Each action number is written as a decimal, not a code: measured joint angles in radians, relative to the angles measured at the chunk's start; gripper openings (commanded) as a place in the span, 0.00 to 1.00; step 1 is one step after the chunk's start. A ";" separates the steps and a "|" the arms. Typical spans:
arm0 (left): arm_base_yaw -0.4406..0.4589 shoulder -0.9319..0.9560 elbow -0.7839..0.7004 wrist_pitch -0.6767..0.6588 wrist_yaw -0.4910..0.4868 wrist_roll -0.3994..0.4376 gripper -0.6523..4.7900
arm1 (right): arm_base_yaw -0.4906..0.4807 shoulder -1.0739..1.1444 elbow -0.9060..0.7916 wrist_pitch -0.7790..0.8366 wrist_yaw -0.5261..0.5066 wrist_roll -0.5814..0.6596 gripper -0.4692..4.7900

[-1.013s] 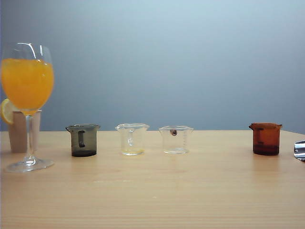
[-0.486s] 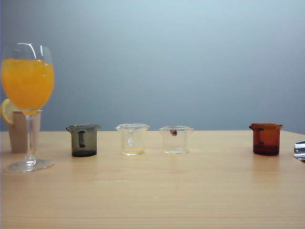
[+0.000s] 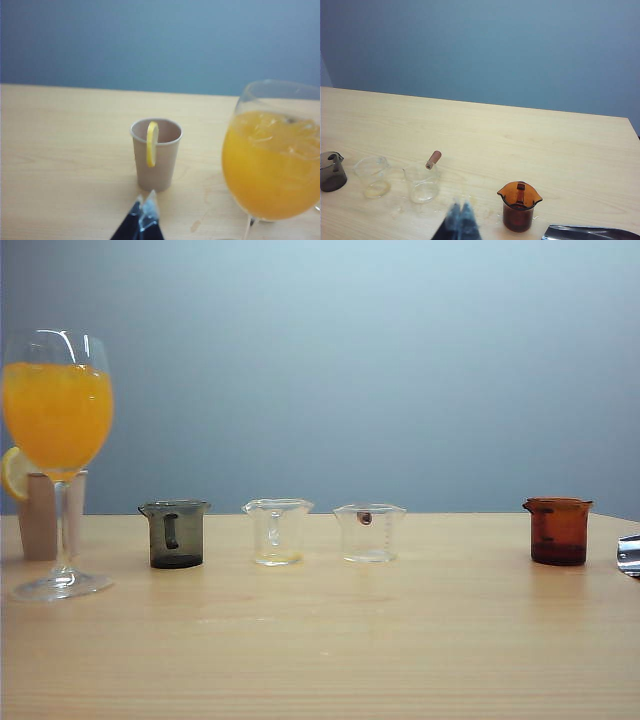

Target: Pick up the third measuring cup from the left, pour the pineapple juice inside into the goblet, and finally put the measuring cup back in its original place.

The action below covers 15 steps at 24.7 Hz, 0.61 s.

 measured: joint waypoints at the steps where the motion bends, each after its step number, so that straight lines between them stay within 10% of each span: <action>1: 0.000 0.000 0.000 0.003 0.000 0.000 0.17 | 0.000 0.000 0.000 0.000 0.000 0.000 0.08; 15: 0.000 0.000 0.001 0.007 -0.008 0.000 0.19 | 0.000 0.000 0.000 0.000 0.000 0.000 0.08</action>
